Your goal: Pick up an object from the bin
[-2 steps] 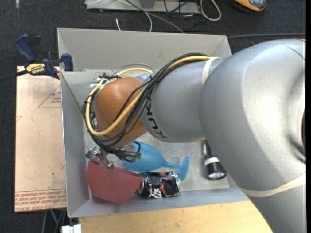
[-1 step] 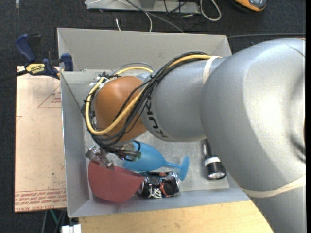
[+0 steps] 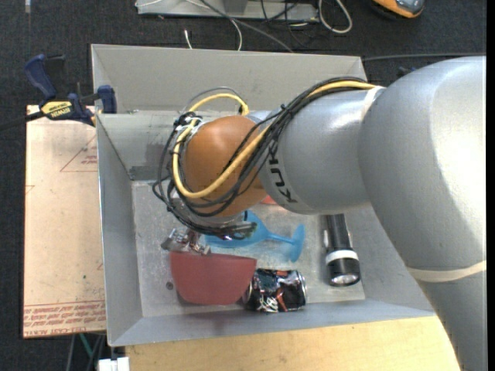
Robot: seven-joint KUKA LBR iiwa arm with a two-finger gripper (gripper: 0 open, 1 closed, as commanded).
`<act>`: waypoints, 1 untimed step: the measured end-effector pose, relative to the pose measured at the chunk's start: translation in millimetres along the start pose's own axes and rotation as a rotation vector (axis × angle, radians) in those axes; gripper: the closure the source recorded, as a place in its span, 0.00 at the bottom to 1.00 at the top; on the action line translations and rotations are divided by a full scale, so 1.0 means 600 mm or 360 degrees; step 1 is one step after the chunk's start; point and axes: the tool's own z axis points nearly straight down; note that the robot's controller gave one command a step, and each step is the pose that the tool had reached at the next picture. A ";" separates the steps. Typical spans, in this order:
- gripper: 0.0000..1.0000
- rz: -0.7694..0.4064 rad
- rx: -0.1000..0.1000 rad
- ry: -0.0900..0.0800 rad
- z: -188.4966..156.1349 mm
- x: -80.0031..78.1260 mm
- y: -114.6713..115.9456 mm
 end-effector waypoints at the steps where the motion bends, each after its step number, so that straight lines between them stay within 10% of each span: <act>1: 1.00 0.0352 -0.0001 -0.0010 -0.050 -0.059 0.073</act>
Offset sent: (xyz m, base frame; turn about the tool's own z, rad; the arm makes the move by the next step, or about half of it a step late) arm -0.0051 -0.0097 0.2120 -0.0171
